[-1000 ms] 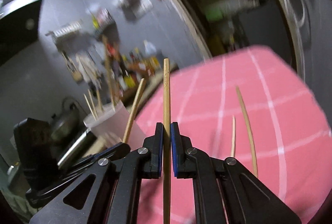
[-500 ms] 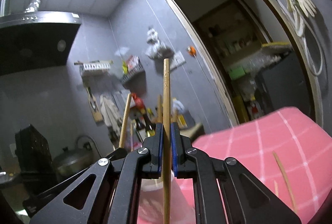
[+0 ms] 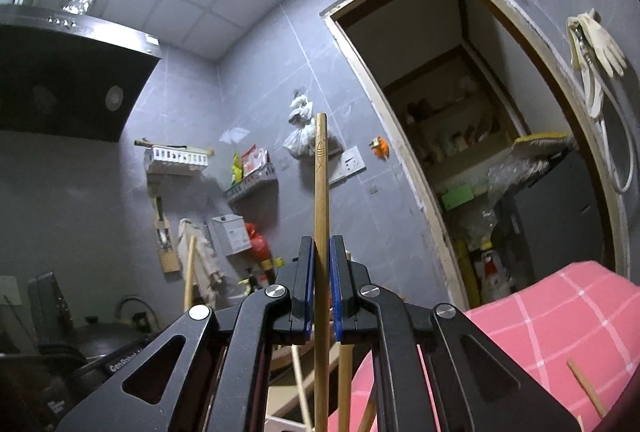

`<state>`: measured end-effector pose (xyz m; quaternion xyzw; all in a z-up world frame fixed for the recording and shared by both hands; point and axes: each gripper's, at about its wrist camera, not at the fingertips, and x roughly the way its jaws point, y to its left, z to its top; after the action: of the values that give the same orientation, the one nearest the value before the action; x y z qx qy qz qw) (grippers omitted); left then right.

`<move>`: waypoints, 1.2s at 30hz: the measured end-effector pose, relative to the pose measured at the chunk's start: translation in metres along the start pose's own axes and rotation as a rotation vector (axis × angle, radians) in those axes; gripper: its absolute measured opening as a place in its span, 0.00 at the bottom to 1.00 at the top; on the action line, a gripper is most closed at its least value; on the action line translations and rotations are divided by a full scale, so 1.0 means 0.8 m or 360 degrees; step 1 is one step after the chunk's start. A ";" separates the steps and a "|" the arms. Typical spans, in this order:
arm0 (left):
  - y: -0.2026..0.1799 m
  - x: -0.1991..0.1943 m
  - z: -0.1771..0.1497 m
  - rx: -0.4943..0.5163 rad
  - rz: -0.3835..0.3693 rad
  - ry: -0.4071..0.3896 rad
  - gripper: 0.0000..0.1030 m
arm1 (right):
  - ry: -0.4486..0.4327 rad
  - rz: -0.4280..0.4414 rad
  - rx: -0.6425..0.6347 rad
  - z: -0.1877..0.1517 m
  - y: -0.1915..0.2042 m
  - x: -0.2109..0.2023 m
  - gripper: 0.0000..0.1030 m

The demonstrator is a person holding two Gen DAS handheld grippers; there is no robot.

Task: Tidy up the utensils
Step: 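Lift both chopsticks upright and carry them over the white caddy, then lower both chopsticks into the caddy and open both grippers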

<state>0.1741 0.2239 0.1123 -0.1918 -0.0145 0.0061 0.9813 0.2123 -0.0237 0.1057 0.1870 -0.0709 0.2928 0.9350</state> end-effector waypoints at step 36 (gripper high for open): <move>-0.028 -0.008 -0.094 0.0179 0.0157 0.0223 0.05 | 0.0407 -0.0055 -0.0132 -0.056 -0.012 -0.031 0.06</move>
<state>0.1702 0.1744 0.0508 -0.1370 0.0640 0.0418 0.9876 0.1986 -0.0263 0.0552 0.1104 0.0401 0.2950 0.9483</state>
